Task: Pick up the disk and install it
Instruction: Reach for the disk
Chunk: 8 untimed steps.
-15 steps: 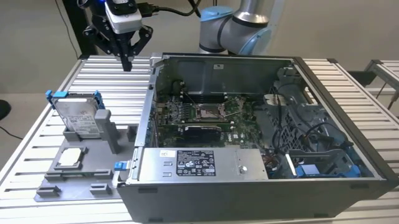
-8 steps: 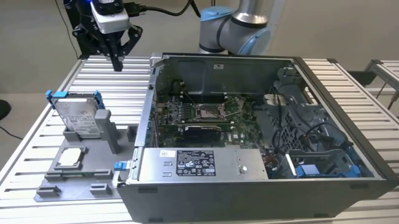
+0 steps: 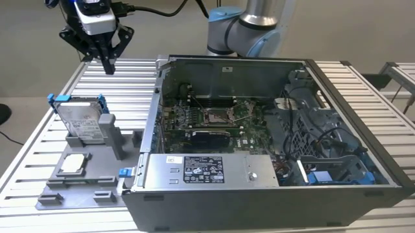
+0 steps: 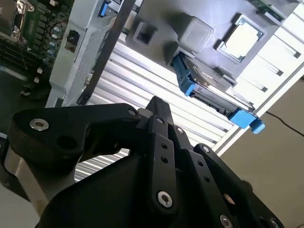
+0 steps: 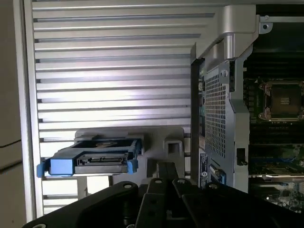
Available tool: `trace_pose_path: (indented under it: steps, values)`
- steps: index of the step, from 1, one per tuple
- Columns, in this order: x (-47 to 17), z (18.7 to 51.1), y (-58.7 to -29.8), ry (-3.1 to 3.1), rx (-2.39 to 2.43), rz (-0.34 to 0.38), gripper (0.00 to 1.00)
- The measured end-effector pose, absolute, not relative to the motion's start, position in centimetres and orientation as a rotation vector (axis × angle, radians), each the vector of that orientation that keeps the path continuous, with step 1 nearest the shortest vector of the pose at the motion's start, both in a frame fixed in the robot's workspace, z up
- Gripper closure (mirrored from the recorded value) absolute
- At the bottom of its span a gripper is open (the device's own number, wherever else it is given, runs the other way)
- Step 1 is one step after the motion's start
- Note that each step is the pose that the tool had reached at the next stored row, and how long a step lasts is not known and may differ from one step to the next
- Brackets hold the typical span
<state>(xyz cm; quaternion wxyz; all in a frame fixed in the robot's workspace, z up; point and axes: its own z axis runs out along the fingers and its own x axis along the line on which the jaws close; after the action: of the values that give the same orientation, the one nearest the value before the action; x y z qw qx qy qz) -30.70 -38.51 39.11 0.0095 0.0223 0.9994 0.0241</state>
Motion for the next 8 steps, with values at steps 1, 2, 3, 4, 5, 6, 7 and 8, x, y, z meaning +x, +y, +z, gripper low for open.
trace_pose_path:
  steps: [1, 2, 3, 4, 5, 6, 7, 8]
  values:
    - [-31.0, 39.1, -38.5, 3.121, 0.068, 0.075, 1.00]
    - [-31.3, 39.1, -38.5, 3.121, 0.064, 0.075, 1.00]
    - [-31.6, 39.1, -38.5, 3.121, 0.060, 0.075, 1.00]
    - [-31.9, 39.0, -38.5, 3.121, 0.056, 0.075, 1.00]
    - [-32.2, 39.0, -38.5, 3.121, 0.052, 0.076, 1.00]
    - [-32.4, 39.0, -38.5, 3.122, 0.047, 0.076, 1.00]
    - [-32.7, 39.0, -38.5, 3.122, 0.043, 0.076, 1.00]
    - [-33.0, 39.0, -38.5, 3.122, 0.038, 0.076, 1.00]
